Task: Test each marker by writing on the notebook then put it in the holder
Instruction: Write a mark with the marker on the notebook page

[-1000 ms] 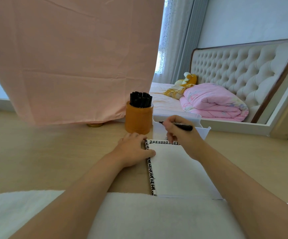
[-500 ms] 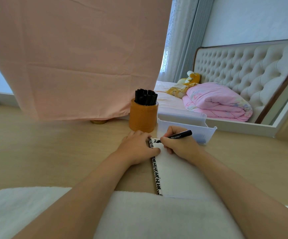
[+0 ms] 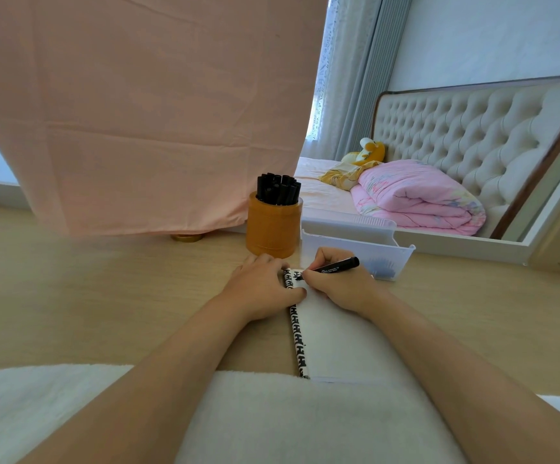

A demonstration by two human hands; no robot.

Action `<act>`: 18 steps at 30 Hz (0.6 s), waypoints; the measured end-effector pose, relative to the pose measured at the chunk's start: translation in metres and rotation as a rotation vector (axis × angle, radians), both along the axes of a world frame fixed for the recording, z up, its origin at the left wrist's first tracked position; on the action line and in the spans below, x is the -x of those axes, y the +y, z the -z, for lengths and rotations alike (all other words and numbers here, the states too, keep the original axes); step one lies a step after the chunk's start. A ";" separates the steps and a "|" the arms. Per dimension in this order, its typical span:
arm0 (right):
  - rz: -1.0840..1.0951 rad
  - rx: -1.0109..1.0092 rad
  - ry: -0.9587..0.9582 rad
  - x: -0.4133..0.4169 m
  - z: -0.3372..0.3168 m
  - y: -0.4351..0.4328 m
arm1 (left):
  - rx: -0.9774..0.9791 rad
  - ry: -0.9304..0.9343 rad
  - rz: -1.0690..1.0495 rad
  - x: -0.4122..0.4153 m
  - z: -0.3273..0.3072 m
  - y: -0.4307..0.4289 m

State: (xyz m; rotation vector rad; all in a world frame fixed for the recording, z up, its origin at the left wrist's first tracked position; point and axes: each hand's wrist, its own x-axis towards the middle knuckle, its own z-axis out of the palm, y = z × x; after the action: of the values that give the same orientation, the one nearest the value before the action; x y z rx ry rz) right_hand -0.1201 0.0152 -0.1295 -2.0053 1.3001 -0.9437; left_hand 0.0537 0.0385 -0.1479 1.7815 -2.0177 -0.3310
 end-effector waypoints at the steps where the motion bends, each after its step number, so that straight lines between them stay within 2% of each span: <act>1: 0.006 0.011 0.012 0.000 0.000 0.000 | -0.001 0.001 0.001 0.000 0.000 0.000; 18: 0.007 0.036 0.042 0.002 0.000 0.000 | 0.008 0.001 0.007 -0.001 0.001 -0.001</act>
State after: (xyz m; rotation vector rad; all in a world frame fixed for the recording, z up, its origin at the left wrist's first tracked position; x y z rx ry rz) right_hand -0.1216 0.0149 -0.1292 -2.0597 1.3221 -0.9396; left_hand 0.0546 0.0373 -0.1490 1.7693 -2.0219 -0.3253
